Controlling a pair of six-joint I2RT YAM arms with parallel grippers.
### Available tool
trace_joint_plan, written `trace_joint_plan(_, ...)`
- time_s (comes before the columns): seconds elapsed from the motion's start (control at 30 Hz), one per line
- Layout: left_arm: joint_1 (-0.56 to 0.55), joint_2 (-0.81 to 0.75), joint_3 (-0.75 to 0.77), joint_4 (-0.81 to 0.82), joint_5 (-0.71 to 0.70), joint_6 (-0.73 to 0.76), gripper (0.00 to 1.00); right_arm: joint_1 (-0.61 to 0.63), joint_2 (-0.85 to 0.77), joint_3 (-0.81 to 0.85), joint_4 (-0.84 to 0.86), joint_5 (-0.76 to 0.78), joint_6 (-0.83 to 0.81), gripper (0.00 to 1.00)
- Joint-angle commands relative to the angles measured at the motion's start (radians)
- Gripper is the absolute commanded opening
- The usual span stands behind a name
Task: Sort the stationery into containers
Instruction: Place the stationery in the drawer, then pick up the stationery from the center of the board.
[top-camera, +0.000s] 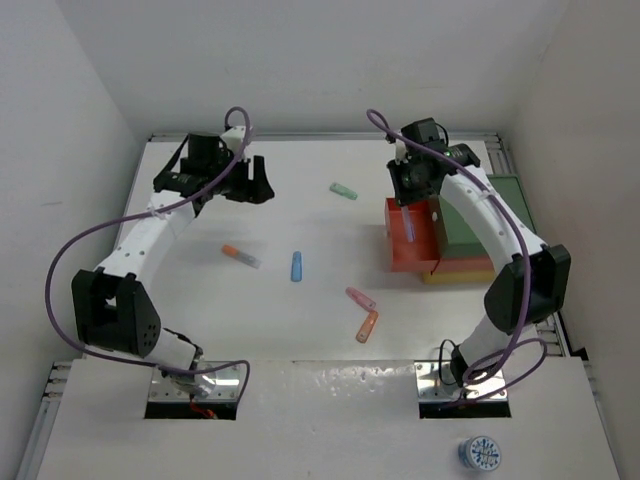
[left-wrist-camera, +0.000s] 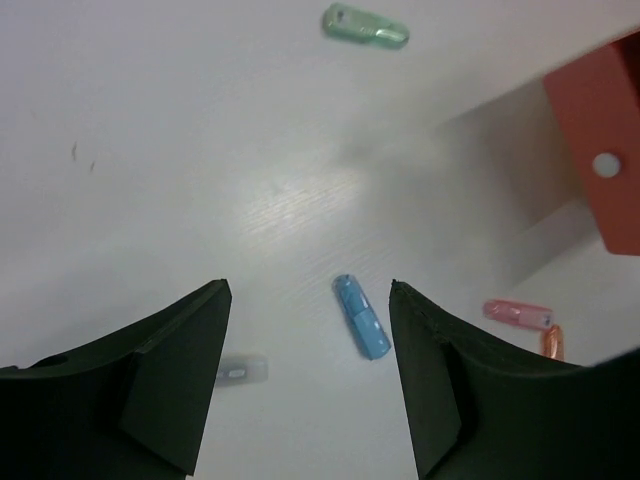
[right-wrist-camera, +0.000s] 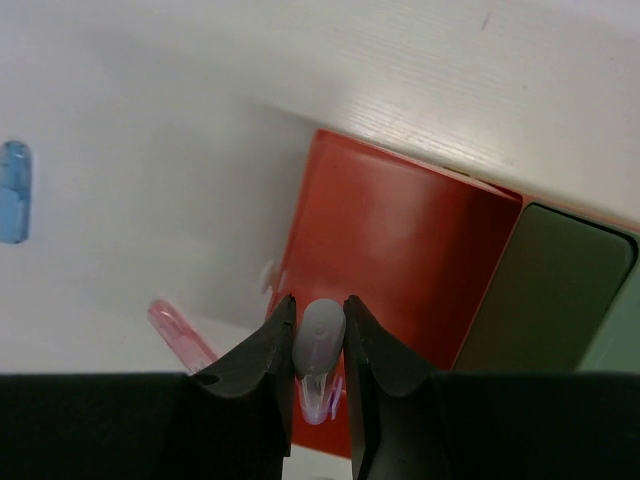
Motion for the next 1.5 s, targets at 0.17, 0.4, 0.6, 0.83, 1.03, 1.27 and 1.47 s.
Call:
trace_joint_plan(0.17,0.055,0.020,-0.013,-0.191,-0.042,0.286,0.74,0.001,0.063,0.071,-0.048,0.097,0.023,0.10)
trace_joint_plan(0.4,0.090,0.168,0.001,-0.410,0.007,0.718,0.75,0.001,0.074,0.068,-0.067,0.092,0.048,0.32)
trace_joint_plan(0.6,0.138,0.227,0.035,-0.435,0.049,0.992,0.75,0.001,0.057,0.102,-0.077,0.065,0.060,0.45)
trace_joint_plan(0.83,0.158,0.357,0.133,-0.628,0.104,1.447,0.71,0.032,0.025,0.212,-0.091,-0.030,0.048,0.47)
trace_joint_plan(1.03,0.156,0.451,0.152,-0.683,0.110,1.617,0.69,0.050,-0.003,0.252,-0.113,-0.041,0.025,0.48)
trace_joint_plan(1.27,0.137,0.445,0.020,-0.552,0.038,1.648,0.68,0.050,-0.032,0.252,-0.117,-0.078,0.016,0.49)
trace_joint_plan(1.47,0.104,0.422,-0.127,-0.401,-0.040,1.654,0.60,0.050,-0.043,0.254,-0.116,-0.095,0.020,0.49)
